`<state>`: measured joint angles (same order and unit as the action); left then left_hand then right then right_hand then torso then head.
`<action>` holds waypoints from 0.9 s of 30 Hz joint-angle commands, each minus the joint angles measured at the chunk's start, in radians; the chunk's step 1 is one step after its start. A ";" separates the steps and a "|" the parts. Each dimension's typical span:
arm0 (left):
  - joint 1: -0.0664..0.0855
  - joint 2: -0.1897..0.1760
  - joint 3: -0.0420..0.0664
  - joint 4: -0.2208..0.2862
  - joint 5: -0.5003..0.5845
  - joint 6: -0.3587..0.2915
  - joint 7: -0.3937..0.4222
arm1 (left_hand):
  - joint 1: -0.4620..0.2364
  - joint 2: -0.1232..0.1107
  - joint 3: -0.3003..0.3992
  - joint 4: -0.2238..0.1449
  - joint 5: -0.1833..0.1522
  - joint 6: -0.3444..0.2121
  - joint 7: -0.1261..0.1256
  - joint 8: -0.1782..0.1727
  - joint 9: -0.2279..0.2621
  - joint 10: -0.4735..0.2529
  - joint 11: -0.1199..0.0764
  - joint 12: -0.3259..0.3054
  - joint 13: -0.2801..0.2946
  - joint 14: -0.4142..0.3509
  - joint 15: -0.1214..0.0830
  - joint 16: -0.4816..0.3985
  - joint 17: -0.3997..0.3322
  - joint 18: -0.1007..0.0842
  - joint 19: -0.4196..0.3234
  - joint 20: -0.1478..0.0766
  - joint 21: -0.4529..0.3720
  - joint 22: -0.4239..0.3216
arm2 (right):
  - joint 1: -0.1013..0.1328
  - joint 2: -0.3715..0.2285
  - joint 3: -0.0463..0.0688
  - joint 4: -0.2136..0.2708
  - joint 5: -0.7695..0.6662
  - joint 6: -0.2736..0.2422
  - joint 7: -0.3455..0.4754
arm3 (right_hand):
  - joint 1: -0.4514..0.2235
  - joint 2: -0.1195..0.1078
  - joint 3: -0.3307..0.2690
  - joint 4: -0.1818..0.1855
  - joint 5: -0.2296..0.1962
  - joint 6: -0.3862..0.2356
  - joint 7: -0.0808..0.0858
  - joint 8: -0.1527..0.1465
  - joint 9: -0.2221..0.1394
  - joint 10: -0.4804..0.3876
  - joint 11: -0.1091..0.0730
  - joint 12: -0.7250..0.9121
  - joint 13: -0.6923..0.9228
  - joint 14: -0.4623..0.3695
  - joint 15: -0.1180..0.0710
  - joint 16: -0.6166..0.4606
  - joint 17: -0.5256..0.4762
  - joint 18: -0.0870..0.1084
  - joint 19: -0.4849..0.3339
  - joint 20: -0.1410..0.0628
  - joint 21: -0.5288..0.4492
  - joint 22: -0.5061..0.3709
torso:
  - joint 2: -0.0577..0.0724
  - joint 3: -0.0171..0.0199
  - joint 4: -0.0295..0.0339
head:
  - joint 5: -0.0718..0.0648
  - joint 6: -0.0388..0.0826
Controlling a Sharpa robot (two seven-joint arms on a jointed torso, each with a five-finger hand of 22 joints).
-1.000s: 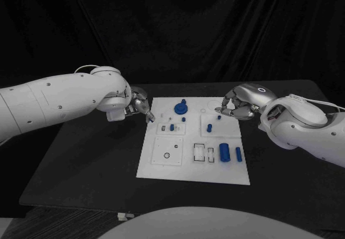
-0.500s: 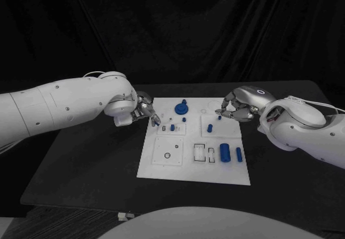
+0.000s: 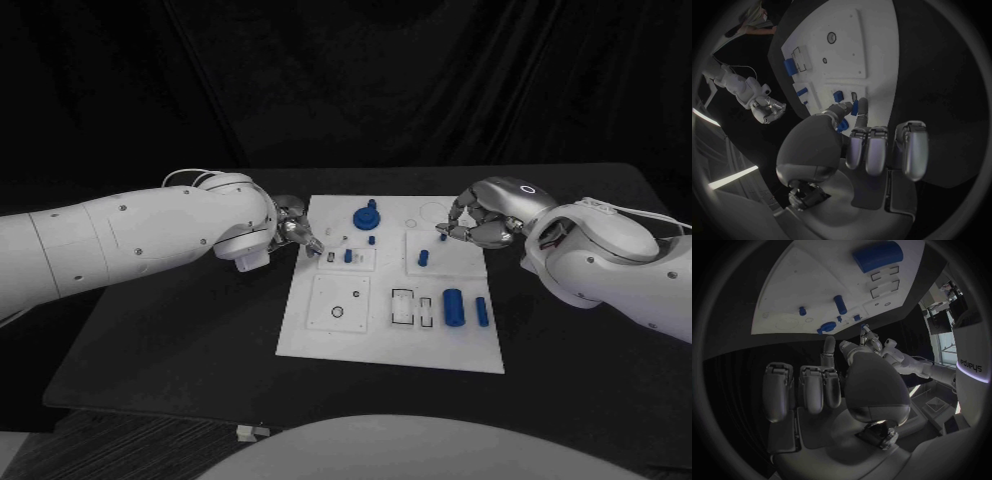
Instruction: Assemble the parts on the task board
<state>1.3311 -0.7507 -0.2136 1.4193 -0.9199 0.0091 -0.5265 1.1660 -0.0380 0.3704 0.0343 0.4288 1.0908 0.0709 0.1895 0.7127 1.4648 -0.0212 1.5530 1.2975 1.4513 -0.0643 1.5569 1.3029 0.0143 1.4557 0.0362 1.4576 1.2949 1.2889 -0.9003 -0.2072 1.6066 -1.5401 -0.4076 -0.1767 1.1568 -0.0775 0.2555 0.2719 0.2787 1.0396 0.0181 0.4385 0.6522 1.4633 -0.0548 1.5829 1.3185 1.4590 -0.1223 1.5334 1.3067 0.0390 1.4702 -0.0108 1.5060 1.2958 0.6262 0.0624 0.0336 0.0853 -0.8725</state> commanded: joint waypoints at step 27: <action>-0.040 0.012 0.001 0.011 -0.063 -0.066 0.032 | 0.002 0.021 0.154 -0.035 0.028 0.021 -0.024 -0.003 0.006 0.106 -0.007 0.018 0.273 0.119 -0.009 0.014 0.268 0.018 0.031 0.005 -0.003 0.233 | -0.011 0.011 0.001 -0.011 0.001 0.010 -0.014 | 0.032 -0.002 0.046 -0.001 0.026 -0.008 -0.004 -0.018 0.015 0.107 0.004 -0.012 0.252 0.090 -0.001 -0.014 0.149 -0.015 0.049 0.003 -0.026 0.243 | -0.002 -0.0002 -0.0003 | 0.016 0.000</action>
<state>1.2933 -0.7415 -0.2137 1.4303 -0.9780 -0.0508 -0.5038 1.1660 -0.0380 0.3704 0.0343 0.4288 1.0908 0.0709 0.1895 0.7122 1.4648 -0.0212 1.5530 1.2975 1.4514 -0.0643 1.5569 1.3029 0.0143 1.4557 0.0362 1.4576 1.2949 1.2811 -0.8898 -0.2072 1.5966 -1.5381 -0.4027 -0.1767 1.1570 -0.0776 0.2556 0.2718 0.2789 1.0395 0.0181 0.4384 0.6525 1.4633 -0.0548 1.5829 1.3185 1.4591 -0.1223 1.5334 1.3067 0.0390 1.4702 -0.0108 1.5059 1.2958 0.6244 0.0622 0.0336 0.1005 -0.8725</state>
